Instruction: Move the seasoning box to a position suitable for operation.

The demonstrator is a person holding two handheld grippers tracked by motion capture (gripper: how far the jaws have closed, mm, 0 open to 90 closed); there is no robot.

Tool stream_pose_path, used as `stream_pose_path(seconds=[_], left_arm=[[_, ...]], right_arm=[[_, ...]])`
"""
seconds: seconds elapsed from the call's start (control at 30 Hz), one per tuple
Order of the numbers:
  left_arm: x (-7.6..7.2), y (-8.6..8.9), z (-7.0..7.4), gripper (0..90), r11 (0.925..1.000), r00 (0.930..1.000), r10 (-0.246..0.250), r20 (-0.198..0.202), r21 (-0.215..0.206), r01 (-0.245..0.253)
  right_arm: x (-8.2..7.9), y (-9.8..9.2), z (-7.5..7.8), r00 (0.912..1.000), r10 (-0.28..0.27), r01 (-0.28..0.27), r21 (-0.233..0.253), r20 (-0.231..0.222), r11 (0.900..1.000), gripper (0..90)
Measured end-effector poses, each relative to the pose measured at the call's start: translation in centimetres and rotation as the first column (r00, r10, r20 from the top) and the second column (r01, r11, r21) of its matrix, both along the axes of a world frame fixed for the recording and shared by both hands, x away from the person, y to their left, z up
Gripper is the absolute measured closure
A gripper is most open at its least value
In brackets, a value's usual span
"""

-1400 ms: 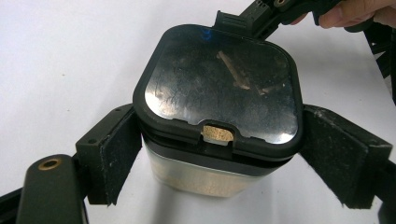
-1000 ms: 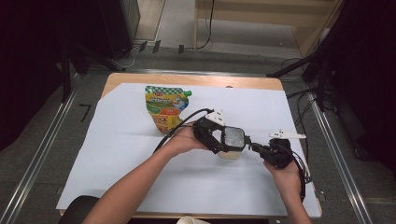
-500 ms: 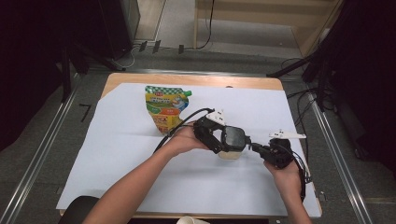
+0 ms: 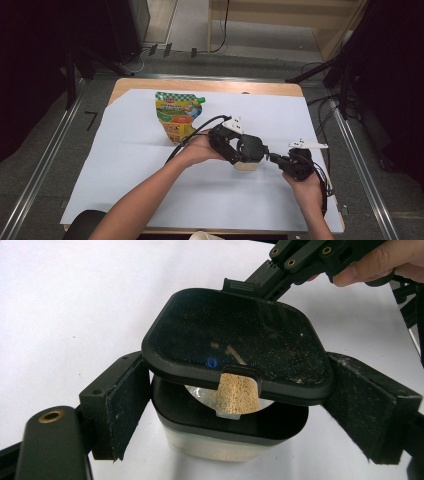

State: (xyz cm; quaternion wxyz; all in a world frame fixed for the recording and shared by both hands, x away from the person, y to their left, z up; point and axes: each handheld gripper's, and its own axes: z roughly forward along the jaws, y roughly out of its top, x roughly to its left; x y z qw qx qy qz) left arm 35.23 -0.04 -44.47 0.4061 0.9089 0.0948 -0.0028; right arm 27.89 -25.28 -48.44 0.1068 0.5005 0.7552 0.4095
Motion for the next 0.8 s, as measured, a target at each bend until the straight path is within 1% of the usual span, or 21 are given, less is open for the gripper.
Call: stream_pose_path(seconds=[0.03, 0.07, 0.1, 0.13, 0.2, 0.23, 0.27, 0.3, 0.33, 0.4, 0.5, 0.6, 0.63, 0.67, 0.7, 0.73, 0.8], left_arm=[[0.0, -0.1, 0.1, 15.7, 1.0000, 1.0000, 0.001, -0.001, -0.002, -0.001], [-0.1, -0.1, 0.2, 15.7, 1.0000, 1.0000, -0.004, 0.006, 0.003, 0.004], [-0.1, -0.1, 0.3, 18.7, 1.0000, 1.0000, -0.002, 0.008, -0.004, 0.002], [-0.1, 0.0, 0.8, 19.5, 0.9984, 0.9992, 0.009, -0.039, -0.056, -0.011], [-0.1, 0.0, 1.0, 20.1, 0.9979, 0.9991, 0.008, -0.042, -0.064, -0.011], [-0.1, -0.1, 1.2, 23.3, 0.9968, 0.9987, -0.009, -0.050, -0.080, 0.005], [-0.2, -0.1, 1.3, 32.8, 0.9962, 0.9986, -0.027, -0.045, -0.085, 0.023], [-0.4, -0.3, 1.4, 33.0, 0.9967, 0.9992, -0.023, -0.032, -0.078, 0.020], [-0.4, -0.3, 1.6, 33.7, 0.9976, 0.9992, -0.027, -0.029, -0.064, 0.025], [-0.5, -0.5, 1.6, 34.5, 0.9980, 0.9993, -0.022, -0.030, -0.061, 0.020], [-0.8, -0.8, 2.0, 39.2, 0.9981, 0.9994, -0.025, -0.024, -0.057, 0.024], [-0.8, -0.9, 2.2, 42.5, 0.9983, 0.9992, -0.027, -0.030, -0.053, 0.025], [-0.8, -1.1, 2.2, 42.5, 0.9985, 0.9990, -0.027, -0.036, -0.049, 0.026], [-0.8, -1.1, 2.2, 45.1, 0.9983, 0.9988, -0.027, -0.041, -0.052, 0.025], [-0.8, -1.2, 2.3, 48.5, 0.9984, 0.9979, -0.026, -0.058, -0.052, 0.023], [-0.7, -1.3, 2.3, 48.5, 0.9982, 0.9962, -0.030, -0.081, -0.054, 0.025], [-0.9, -1.5, 2.4, 52.0, 0.9985, 0.9959, -0.023, -0.087, -0.051, 0.018]], right_arm=[[0.0, 0.0, 0.0, 1.0000, 0.000, 0.000, -0.001, 0.000, 1.000, 90.0], [0.0, -0.1, 0.0, 1.0000, 0.000, 0.000, -0.001, 0.000, 1.000, 90.0], [0.0, -0.1, 0.0, 1.0000, 0.002, -0.002, 0.005, 0.002, 1.000, 90.0], [0.0, 0.0, 0.0, 1.0000, 0.000, 0.000, 0.002, -0.001, 1.000, 90.0], [0.0, 0.0, 0.0, 1.0000, 0.003, -0.003, 0.002, -0.001, 1.000, 90.0], [0.0, 0.0, 0.0, 1.0000, 0.003, -0.003, 0.002, 0.003, 1.000, 90.0], [0.0, 0.1, 0.0, 1.0000, 0.005, -0.005, 0.001, 0.001, 1.000, 90.0], [0.0, 0.0, 0.0, 1.0000, 0.008, -0.008, 0.000, 0.004, 1.000, 90.0], [0.0, 0.0, -0.1, 1.0000, 0.008, -0.008, 0.002, 0.000, 1.000, 90.0], [0.0, 0.0, -0.1, 1.0000, 0.008, -0.008, 0.006, 0.000, 1.000, 90.0], [0.0, 0.0, 0.0, 0.9999, 0.010, -0.010, 0.001, 0.006, 1.000, 90.0], [0.0, 0.0, 0.1, 0.9998, 0.012, -0.012, 0.002, 0.013, 1.000, 90.0], [0.0, 0.0, 0.0, 0.9999, 0.010, -0.010, 0.003, 0.014, 1.000, 90.0], [0.0, -0.1, 0.0, 0.9999, 0.009, -0.009, 0.005, 0.012, 1.000, 90.0], [0.0, -0.1, 0.1, 0.9999, 0.011, -0.011, 0.003, 0.013, 1.000, 90.0], [0.0, -0.1, 0.1, 0.9999, 0.011, -0.011, 0.003, 0.013, 1.000, 90.0], [0.0, -0.1, 0.1, 0.9998, 0.015, -0.015, 0.005, 0.013, 1.000, 90.0]])
